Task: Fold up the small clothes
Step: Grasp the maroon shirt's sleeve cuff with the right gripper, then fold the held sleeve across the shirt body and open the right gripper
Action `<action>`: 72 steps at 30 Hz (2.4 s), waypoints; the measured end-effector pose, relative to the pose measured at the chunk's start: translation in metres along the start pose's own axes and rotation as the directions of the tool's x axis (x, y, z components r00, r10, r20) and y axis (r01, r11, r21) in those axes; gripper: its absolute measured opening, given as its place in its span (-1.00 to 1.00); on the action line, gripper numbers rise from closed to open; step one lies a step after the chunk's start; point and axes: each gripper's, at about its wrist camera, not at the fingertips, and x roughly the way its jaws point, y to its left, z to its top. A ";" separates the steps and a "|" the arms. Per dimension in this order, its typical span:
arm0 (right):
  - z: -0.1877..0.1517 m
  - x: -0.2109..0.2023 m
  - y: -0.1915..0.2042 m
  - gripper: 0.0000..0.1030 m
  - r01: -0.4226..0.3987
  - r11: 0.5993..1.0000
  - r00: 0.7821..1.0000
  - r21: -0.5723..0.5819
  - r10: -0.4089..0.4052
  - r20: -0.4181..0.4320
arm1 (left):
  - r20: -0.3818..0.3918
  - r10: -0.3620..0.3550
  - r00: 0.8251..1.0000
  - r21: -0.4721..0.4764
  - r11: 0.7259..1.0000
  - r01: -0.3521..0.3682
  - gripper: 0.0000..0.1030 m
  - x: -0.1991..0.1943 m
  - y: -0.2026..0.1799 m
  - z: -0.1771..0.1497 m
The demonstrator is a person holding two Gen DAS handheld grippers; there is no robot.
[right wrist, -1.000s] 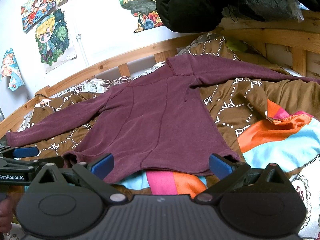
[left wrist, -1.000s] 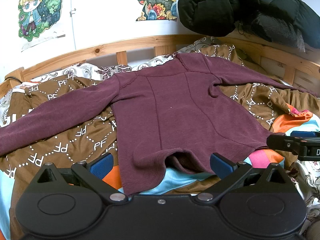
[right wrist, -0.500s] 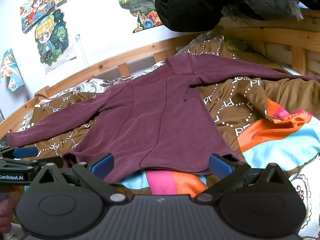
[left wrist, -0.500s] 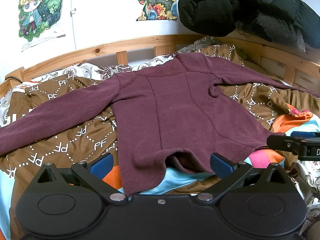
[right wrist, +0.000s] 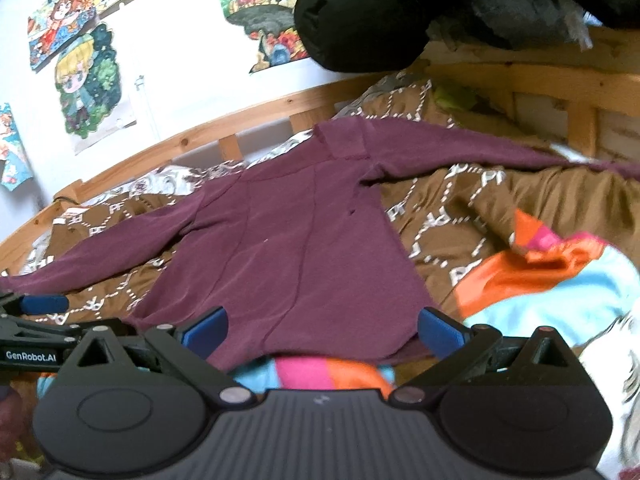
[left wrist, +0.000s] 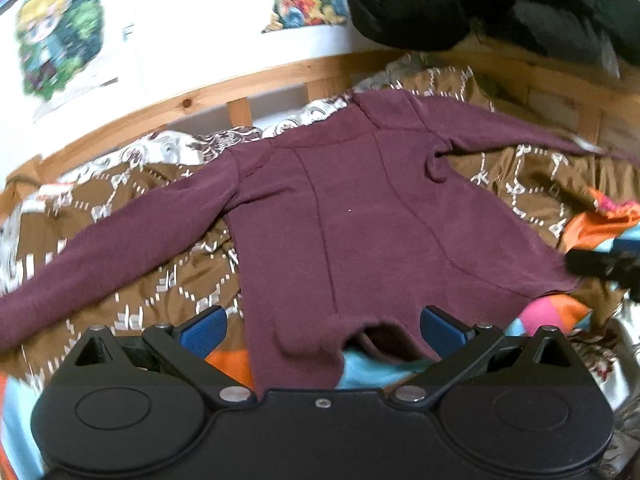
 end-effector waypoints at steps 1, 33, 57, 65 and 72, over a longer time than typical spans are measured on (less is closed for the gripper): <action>0.007 0.000 -0.002 0.99 0.018 1.000 1.000 -0.011 -0.017 0.006 | -0.010 0.008 1.000 0.026 1.000 -0.008 0.99 0.004 0.001 0.008; 0.095 0.068 -0.279 -0.63 0.465 0.405 0.706 0.787 -0.706 -0.053 | -0.178 -0.059 0.982 -0.236 0.972 0.015 0.99 0.144 0.057 0.053; 0.038 0.163 0.096 -0.75 -0.034 0.738 0.980 -0.674 0.158 0.123 | -0.058 -0.036 0.998 -0.379 0.925 0.011 0.99 0.111 0.125 0.051; -0.003 0.152 0.098 0.38 -0.250 0.689 0.964 -0.680 0.245 -0.106 | -0.036 -0.069 0.997 -0.372 0.927 0.051 0.99 0.127 0.115 0.057; 0.035 0.128 0.048 0.78 -0.247 0.758 0.965 -0.603 0.252 -0.079 | -0.052 -0.155 0.987 -0.359 0.925 0.126 0.99 0.161 0.089 0.066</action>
